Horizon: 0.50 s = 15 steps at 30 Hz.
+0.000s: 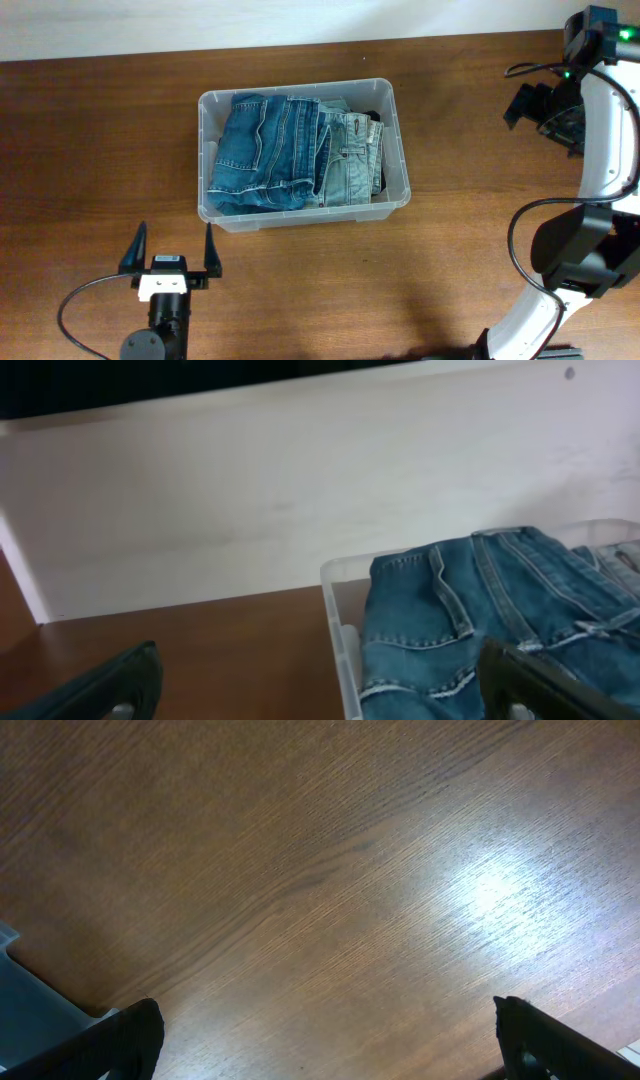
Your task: Pack container
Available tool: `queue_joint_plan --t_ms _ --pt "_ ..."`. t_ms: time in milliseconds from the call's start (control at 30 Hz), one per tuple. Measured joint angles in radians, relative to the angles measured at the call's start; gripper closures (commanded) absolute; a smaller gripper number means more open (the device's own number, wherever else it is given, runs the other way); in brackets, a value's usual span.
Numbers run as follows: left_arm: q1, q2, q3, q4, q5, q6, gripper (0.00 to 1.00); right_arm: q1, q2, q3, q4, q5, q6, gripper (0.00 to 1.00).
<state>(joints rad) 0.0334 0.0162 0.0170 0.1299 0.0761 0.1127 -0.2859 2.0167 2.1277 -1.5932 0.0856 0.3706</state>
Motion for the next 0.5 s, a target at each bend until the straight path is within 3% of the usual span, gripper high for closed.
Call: queue_joint_plan --t_ms 233,500 --pt "0.008 -0.003 -0.001 -0.191 0.003 0.0 0.01 0.0 0.0 0.0 0.0 0.0 0.0 0.02" --pt "0.008 -0.003 -0.004 -0.2 0.003 0.0 0.01 0.0 0.0 0.0 0.0 0.0 0.0 0.01"
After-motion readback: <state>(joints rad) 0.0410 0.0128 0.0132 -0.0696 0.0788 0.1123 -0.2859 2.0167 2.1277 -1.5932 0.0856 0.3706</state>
